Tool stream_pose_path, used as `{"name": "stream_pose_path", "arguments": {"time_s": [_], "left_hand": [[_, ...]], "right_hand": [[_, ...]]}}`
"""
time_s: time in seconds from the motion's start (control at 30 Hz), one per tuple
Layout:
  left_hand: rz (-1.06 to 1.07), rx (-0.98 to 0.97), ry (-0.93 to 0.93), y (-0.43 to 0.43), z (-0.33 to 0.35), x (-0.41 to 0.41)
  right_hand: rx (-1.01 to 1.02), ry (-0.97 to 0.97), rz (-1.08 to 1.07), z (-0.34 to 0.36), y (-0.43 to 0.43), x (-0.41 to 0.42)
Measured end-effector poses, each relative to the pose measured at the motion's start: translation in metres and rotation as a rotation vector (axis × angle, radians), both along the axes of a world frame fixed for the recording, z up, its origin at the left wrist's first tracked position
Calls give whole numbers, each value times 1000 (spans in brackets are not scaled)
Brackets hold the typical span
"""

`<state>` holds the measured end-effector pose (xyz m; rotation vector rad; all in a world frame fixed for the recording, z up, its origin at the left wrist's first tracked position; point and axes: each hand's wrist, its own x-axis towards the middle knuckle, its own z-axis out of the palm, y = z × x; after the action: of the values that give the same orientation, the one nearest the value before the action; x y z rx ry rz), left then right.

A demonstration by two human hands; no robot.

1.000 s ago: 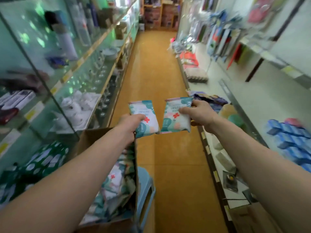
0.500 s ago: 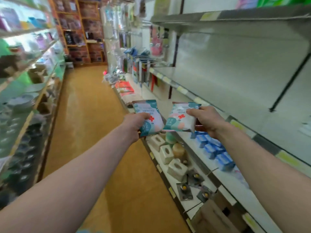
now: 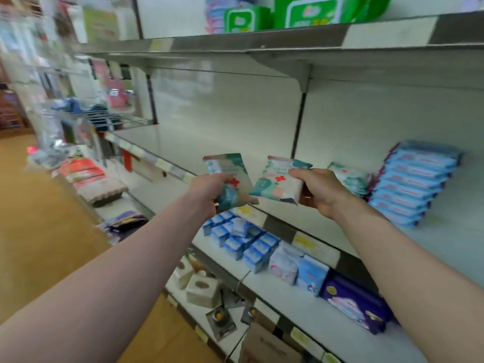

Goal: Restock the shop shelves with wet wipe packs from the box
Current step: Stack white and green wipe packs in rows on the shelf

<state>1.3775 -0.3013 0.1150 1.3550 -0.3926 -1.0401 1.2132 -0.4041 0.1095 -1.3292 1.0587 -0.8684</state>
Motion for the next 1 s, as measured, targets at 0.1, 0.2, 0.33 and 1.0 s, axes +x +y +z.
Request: {"name": "stream_pose_path", "arguments": {"time_s": [0.1, 0.2, 0.33, 1.0], "left_hand": [[-68, -10, -15, -31, 4, -17], [-130, -4, -44, -64, 4, -33], [-221, 28, -124, -106, 5, -53], [-628, -78, 284, -229, 7, -50]], "right_hand": [[17, -26, -89, 5, -16, -28], [30, -49, -159, 8, -27, -51], [29, -66, -252, 10, -41, -71], [135, -345, -680, 6, -100, -70]]}}
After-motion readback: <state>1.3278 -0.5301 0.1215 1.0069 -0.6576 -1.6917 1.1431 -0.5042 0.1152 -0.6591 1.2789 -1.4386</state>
